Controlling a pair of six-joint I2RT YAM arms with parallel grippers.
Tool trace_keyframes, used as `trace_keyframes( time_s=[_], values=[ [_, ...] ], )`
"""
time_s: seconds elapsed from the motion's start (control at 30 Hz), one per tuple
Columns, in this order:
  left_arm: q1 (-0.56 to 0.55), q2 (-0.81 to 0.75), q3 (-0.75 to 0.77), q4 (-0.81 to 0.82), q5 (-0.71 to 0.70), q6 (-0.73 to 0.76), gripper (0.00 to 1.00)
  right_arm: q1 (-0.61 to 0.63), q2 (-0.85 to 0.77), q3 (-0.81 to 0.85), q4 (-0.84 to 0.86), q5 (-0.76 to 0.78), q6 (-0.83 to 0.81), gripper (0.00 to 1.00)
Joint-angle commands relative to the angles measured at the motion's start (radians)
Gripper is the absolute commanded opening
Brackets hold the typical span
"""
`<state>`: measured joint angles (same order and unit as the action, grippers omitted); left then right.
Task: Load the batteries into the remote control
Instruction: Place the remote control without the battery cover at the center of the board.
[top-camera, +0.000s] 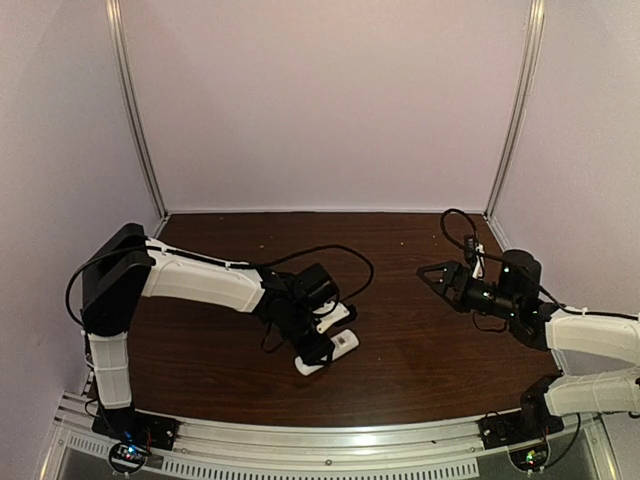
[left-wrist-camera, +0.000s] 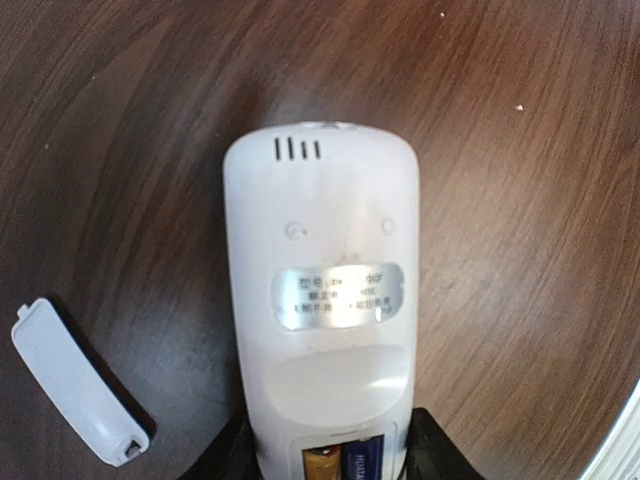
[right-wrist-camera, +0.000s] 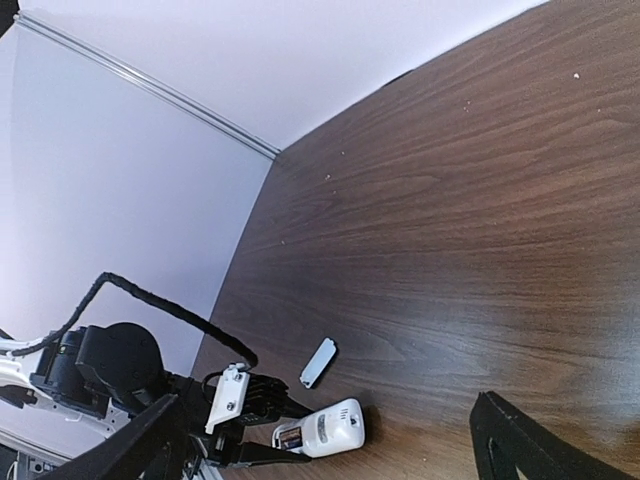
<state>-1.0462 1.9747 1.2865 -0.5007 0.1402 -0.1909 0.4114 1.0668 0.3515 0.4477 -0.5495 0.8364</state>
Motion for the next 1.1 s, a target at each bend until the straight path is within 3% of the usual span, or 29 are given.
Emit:
trace_keyframes(
  time_s=[0.0,0.43,0.53,0.67,0.8,0.9,1.07],
  values=[
    [0.003,0.048,0.060,-0.045,0.021,0.056,0.32,-0.021,-0.061,0.007,-0.086,0.012,-0.062,1.00],
    [0.002,0.041,0.139,-0.110,0.001,0.065,0.77,-0.022,-0.016,0.101,-0.238,-0.007,-0.142,1.00],
    [0.006,-0.021,0.128,-0.084,-0.013,0.047,0.81,-0.022,-0.009,0.110,-0.239,-0.023,-0.157,1.00],
    [0.062,-0.140,0.044,0.010,-0.036,-0.030,0.76,-0.021,0.001,0.126,-0.263,-0.046,-0.194,1.00],
    [0.142,-0.199,-0.069,0.089,-0.031,-0.116,0.61,-0.022,0.030,0.153,-0.288,-0.098,-0.235,1.00],
    [0.167,-0.207,-0.108,0.103,-0.040,-0.136,0.51,-0.022,0.043,0.159,-0.287,-0.119,-0.249,0.96],
    [0.169,-0.194,-0.133,0.097,-0.071,-0.127,0.42,-0.021,0.050,0.157,-0.274,-0.136,-0.251,0.91]
  ],
)
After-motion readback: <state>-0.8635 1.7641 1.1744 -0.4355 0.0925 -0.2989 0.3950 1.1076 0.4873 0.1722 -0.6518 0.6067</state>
